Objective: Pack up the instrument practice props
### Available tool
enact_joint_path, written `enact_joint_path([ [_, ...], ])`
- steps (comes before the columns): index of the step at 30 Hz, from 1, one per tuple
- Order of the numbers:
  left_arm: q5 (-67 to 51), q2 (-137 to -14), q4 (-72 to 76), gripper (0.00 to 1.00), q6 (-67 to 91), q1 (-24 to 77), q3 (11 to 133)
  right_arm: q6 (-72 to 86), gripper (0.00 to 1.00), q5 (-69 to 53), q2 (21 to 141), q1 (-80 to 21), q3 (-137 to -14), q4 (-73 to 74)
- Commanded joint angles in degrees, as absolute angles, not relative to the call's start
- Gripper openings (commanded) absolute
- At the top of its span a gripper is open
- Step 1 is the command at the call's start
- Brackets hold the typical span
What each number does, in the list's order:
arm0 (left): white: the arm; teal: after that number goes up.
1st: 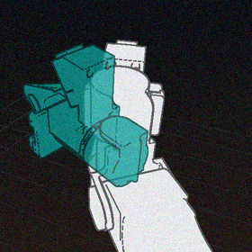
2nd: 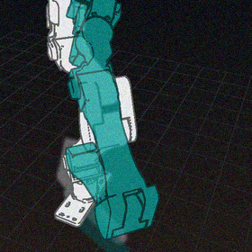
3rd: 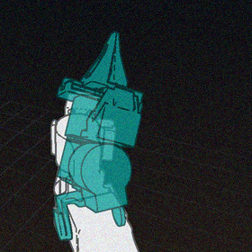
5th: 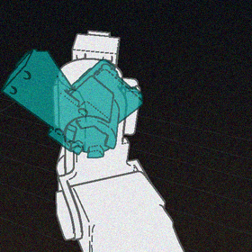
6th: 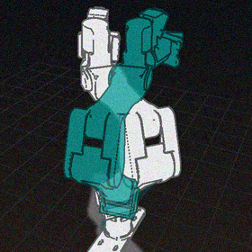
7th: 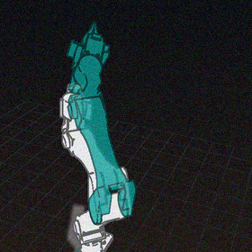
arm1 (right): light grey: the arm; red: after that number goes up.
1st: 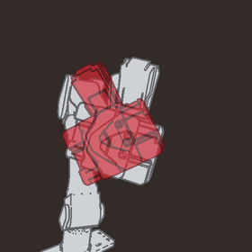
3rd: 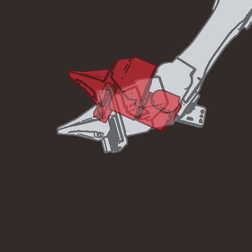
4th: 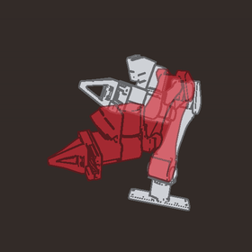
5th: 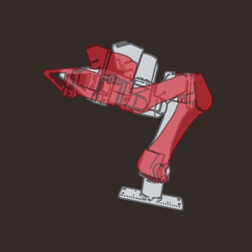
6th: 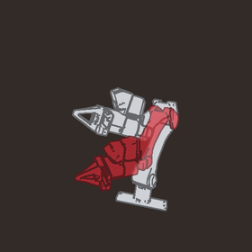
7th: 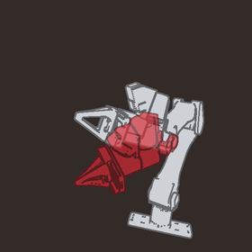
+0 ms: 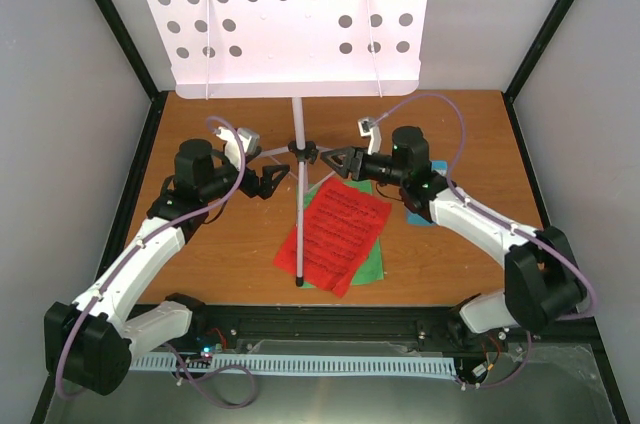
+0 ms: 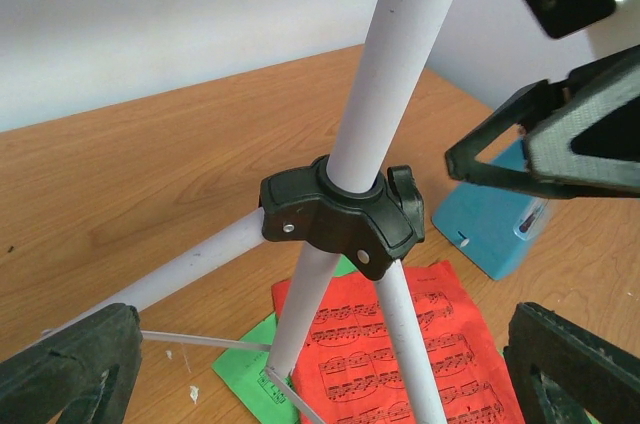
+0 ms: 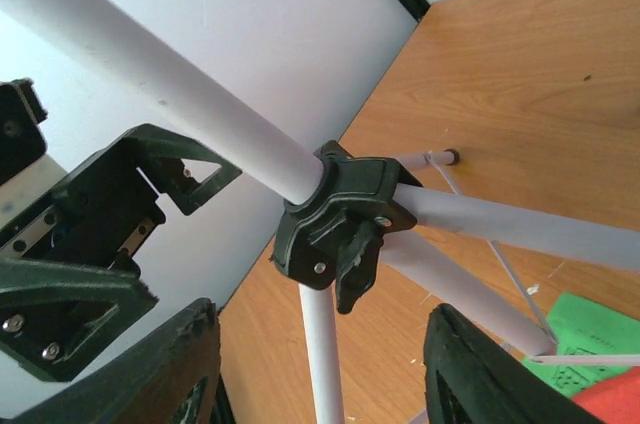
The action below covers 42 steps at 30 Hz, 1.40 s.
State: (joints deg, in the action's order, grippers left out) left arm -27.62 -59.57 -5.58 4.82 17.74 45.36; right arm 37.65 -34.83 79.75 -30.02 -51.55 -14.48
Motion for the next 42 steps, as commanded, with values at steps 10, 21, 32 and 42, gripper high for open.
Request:
enact_joint_path([
  [10, -28.1, -58.9, -3.9, 0.99, 3.3, 17.6, 45.4, 38.3, 0.43, -42.1, 89.4, -30.0, -57.6, -19.6],
  [21, -28.1, -59.6, -3.8, 0.99, 3.3, 17.7, 45.4, 37.5, 0.21, -44.5, 92.3, -30.1, -58.1, -21.4],
  [32, -28.5, -60.0, -3.6, 0.99, 3.4, 17.7, 45.3, 23.3, 0.03, -42.8, 92.7, -30.9, -57.6, -18.6],
  [42, -28.7, -60.1, -3.7, 0.99, 3.6, 17.7, 45.3, -15.2, 0.03, -25.3, 90.8, -34.6, -58.0, -5.7],
])
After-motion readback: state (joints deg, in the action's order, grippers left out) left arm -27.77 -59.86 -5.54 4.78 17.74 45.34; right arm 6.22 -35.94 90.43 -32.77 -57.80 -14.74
